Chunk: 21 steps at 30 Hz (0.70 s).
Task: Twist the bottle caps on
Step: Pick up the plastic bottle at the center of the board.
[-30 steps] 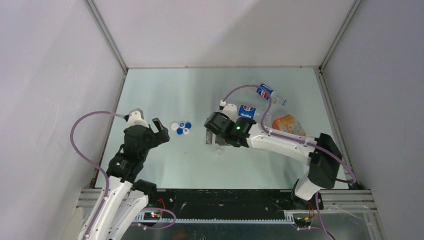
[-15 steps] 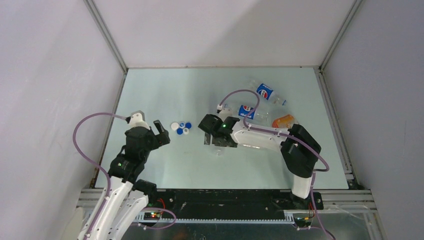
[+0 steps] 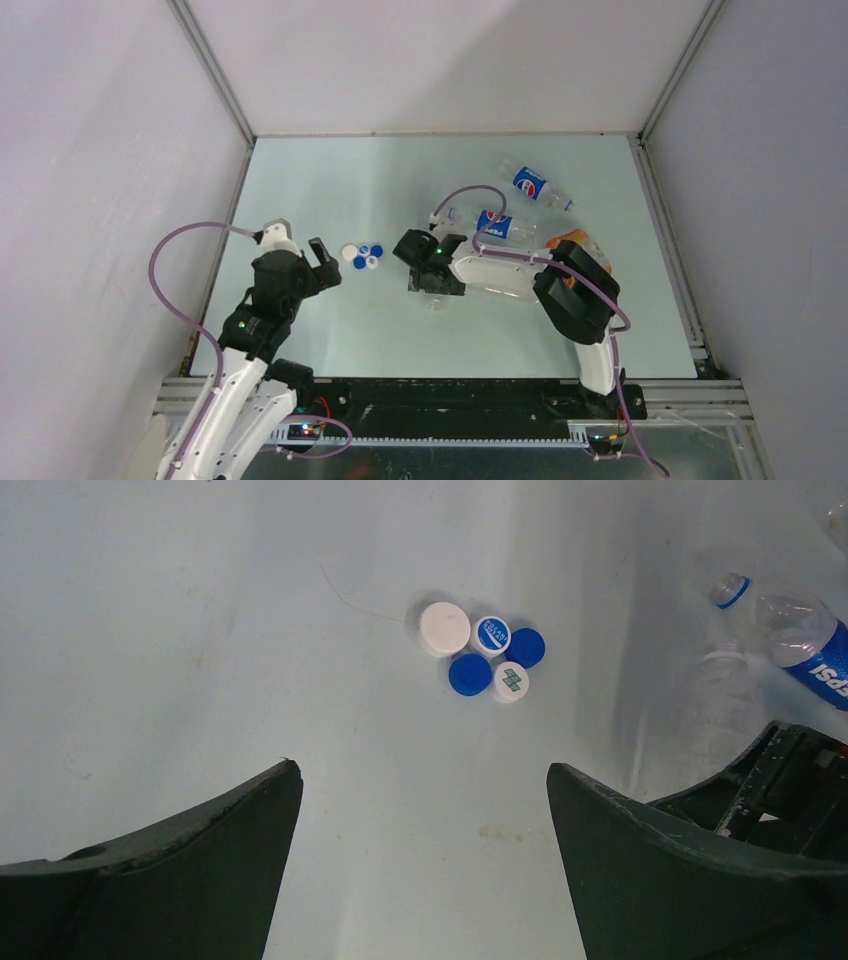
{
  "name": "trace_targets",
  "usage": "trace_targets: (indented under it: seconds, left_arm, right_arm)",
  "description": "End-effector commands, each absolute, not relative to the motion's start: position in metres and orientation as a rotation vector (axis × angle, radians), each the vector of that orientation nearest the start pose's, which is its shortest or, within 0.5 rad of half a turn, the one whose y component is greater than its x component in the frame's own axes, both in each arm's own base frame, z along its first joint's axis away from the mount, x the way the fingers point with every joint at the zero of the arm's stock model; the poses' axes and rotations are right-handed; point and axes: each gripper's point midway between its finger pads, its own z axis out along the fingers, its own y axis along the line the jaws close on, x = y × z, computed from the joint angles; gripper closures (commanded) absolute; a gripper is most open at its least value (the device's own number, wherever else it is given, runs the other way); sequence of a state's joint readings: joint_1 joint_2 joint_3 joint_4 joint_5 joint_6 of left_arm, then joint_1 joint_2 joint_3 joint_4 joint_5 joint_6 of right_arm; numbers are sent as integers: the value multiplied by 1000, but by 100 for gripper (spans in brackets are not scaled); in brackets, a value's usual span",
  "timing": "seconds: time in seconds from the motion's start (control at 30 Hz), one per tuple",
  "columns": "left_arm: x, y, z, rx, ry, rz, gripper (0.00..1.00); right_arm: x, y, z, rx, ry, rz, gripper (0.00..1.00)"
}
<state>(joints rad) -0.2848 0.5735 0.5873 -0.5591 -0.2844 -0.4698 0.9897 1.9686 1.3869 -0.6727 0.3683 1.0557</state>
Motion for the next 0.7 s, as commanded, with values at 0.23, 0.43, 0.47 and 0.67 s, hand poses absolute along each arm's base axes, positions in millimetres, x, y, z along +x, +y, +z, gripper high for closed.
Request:
trace_targets:
  seconds: [0.23,0.43,0.47,0.67]
  left_arm:
    - [240,-38,154,-341,2111,-133,0]
    - [245,-46,156,-329,2158,-156,0]
    - [248,-48,157,-327,2173,-163,0]
    - [256,-62,154,-300,2286,-189,0]
  right_arm:
    - [239,353,33,-147,2684,159,35]
    - [204,356,43,-556,2679,220,42]
    - [195,357,42,-637,2687,246,43]
    - [162,327,42,-951,2689,222,44]
